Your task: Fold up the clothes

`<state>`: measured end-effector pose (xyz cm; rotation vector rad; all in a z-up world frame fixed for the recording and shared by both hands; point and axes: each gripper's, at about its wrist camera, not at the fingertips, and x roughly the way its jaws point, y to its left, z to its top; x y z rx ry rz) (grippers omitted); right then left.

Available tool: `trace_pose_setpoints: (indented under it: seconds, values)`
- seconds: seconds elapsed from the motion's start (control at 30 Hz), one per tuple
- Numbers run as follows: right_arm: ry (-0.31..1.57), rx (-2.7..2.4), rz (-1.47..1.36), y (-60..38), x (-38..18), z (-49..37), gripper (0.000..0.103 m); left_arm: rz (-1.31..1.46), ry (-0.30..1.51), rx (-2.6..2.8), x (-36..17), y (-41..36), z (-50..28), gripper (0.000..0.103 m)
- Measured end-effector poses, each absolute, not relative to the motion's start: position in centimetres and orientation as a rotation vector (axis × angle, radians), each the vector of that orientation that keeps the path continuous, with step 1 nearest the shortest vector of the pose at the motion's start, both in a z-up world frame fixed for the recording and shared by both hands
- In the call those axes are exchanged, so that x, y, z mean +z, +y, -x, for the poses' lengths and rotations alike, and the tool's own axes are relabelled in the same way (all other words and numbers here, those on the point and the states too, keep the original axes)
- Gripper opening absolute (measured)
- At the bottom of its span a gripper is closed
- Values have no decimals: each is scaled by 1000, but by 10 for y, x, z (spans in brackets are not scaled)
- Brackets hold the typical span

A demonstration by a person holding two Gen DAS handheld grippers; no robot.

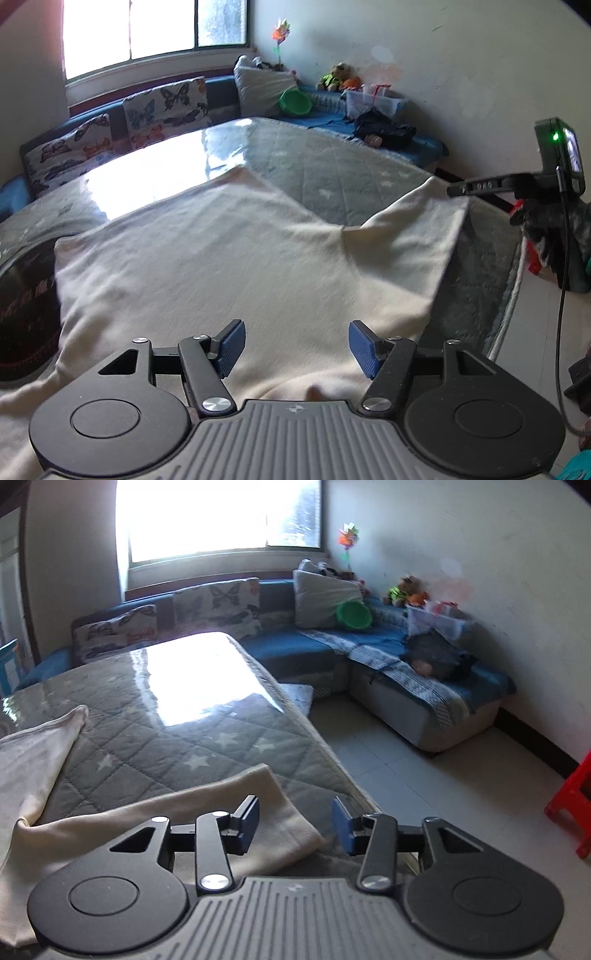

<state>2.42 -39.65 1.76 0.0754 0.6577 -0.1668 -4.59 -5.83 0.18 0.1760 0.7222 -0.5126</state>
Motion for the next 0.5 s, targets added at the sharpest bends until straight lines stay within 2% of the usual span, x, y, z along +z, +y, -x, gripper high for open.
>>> trace_pose_setpoints:
  seconds: [0.1, 0.27, 0.37, 0.4, 0.47, 0.5]
  values:
    - [683, -169, -120, -404, 13, -20, 47, -184, 716, -535, 2, -70, 44, 65]
    - [676, -148, -153, -403, 9, -17, 45, -210, 711, -574, -1, -87, 44, 65]
    - [666, -151, -161, -402, 7, -20, 38, -233, 710, -595, -4, -95, 47, 65]
    - [663, -151, -162, -402, 7, -20, 31, -241, 714, -598, -6, -97, 47, 65]
    - [658, -147, -170, -401, 6, -21, 25, -250, 719, -606, -11, -101, 48, 65]
    - [656, -141, -179, -401, 6, -21, 14, -251, 720, -608, -12, -102, 49, 65]
